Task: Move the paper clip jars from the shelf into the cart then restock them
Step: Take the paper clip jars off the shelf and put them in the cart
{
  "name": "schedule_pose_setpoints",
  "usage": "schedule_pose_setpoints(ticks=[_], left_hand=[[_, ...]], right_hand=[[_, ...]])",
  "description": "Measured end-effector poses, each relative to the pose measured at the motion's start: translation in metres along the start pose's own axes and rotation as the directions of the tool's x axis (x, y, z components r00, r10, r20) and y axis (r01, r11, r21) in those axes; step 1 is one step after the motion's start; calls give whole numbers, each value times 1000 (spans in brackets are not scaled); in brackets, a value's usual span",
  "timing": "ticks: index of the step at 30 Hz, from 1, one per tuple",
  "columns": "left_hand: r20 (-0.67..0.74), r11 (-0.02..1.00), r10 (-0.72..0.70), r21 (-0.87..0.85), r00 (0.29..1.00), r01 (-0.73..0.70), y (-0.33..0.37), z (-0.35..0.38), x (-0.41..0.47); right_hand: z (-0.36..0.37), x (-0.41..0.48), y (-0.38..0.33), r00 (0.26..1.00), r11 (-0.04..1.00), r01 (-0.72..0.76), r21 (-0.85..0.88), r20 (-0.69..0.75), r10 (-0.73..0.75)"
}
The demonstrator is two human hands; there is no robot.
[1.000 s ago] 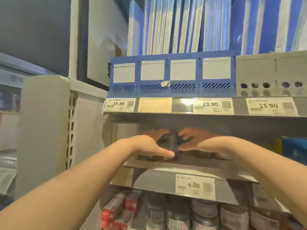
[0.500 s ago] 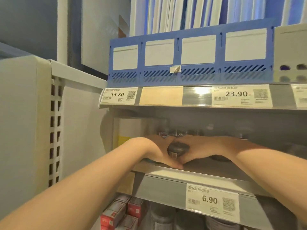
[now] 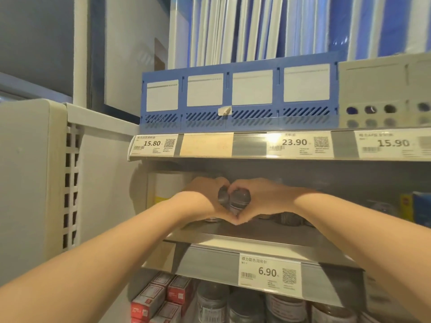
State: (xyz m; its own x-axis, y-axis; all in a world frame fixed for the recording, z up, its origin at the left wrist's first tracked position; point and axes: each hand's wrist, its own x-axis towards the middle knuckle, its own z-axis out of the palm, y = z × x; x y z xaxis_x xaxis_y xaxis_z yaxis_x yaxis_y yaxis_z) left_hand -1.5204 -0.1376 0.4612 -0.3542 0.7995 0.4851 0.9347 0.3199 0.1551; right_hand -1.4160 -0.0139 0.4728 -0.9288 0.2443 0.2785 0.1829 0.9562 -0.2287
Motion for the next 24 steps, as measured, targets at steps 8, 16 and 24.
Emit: schedule_pose_setpoints(ticks=[8, 16, 24], left_hand=[[-94, 993, 110, -27, 990, -113, 39, -23, -28], [-55, 928, 354, -105, 934, -358, 107, -12, -89], [25, 760, 622, -258, 782, -596, 182, 4, -213]], right_hand=[[-36, -71, -11, 993, 993, -118, 24, -11, 118], [-29, -184, -33, 963, 988, -150, -37, -230, 138], [12, -359, -103, 866, 895, -445, -36, -273, 419]])
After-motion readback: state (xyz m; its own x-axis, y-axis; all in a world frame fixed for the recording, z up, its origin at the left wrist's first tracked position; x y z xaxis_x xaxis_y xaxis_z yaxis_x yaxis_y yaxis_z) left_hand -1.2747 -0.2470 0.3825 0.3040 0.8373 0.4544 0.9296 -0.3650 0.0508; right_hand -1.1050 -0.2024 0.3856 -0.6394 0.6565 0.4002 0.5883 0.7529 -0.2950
